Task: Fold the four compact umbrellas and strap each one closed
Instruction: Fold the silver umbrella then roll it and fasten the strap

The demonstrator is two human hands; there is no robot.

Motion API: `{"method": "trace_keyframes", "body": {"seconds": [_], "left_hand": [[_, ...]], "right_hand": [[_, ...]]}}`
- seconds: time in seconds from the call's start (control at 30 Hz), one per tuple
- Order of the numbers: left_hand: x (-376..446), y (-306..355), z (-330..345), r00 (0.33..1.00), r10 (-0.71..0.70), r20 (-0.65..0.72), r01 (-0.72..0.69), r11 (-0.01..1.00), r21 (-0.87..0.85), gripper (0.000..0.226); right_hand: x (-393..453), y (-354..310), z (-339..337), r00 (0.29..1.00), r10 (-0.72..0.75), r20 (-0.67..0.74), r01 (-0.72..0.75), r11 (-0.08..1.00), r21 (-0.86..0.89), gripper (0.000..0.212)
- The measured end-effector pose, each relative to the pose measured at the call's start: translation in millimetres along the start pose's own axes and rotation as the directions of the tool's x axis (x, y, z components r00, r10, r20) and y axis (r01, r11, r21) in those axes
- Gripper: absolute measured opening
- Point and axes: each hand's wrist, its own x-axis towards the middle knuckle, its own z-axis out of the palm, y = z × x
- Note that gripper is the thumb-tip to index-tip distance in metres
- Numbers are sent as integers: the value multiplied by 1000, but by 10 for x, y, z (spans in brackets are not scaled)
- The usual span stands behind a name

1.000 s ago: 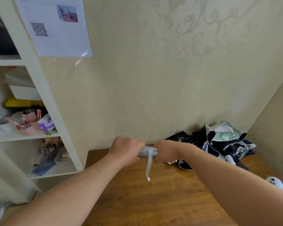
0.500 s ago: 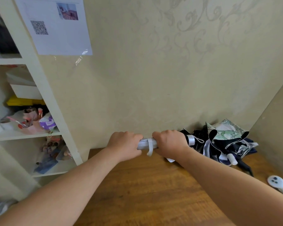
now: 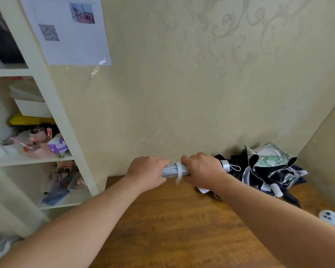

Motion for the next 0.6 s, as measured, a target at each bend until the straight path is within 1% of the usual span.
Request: {"method": "trace_keyframes", "body": {"seconds": [0.07, 0.1, 0.17, 0.23, 0.27, 0.3, 0.33, 0.37, 0.4, 0.43, 0.47, 0.5, 0.53, 0.57, 0.6], "left_hand": [[-12, -3, 6, 1000, 9, 24, -8, 999, -48, 14], [-13, -7, 12, 1000, 18, 15, -18, 999, -44, 15], [-20, -5, 29, 998, 29, -54, -30, 999, -19, 19], [-52, -3, 98, 986, 54, -155, -52, 999, 16, 43], [-95, 7, 121, 971, 61, -230, -59, 998, 14, 52], [-155, 34, 139, 940, 59, -337, -70, 997, -20, 53], [-216, 73, 161, 897, 56, -439, -96, 993, -70, 46], [-278, 113, 190, 866, 58, -496, -135, 983, -121, 35], [-338, 163, 199, 880, 52, -473, -166, 965, -202, 24], [-381, 213, 205, 930, 15, -368, -142, 936, -322, 17], [-408, 264, 216, 972, -47, -229, -62, 892, -448, 15], [-408, 310, 240, 986, -137, -95, 63, 835, -546, 16], [-394, 355, 244, 972, -232, 37, 202, 744, -637, 21], [-368, 380, 239, 940, -299, 162, 318, 604, -731, 30], [-332, 392, 232, 910, -321, 261, 387, 437, -812, 40]], "right_hand": [[-2, -13, -53, 998, 14, 59, -13, 1000, -18, 25], [-6, -17, -74, 997, 22, 80, -20, 999, -25, 23], [-12, -33, -100, 996, 41, 77, -39, 999, -30, 19], [-16, -37, -106, 995, 76, 65, -73, 996, -41, 15], [-16, -30, -109, 993, 96, 66, -93, 995, -44, 17], [-16, -12, -109, 991, 117, 64, -115, 992, -47, 19], [-12, 16, -116, 988, 141, 57, -138, 989, -51, 19], [-12, 44, -132, 985, 163, 47, -161, 985, -55, 18], [-13, 70, -153, 983, 180, 35, -177, 982, -57, 18], [-12, 89, -176, 982, 188, 23, -186, 981, -57, 18], [-5, 96, -204, 982, 191, 13, -190, 980, -55, 19], [2, 93, -233, 982, 191, 3, -191, 980, -51, 18], [11, 82, -264, 982, 190, -10, -190, 981, -50, 17], [22, 69, -293, 982, 186, -24, -187, 981, -53, 17], [31, 54, -318, 983, 180, -34, -182, 982, -55, 17]]}}
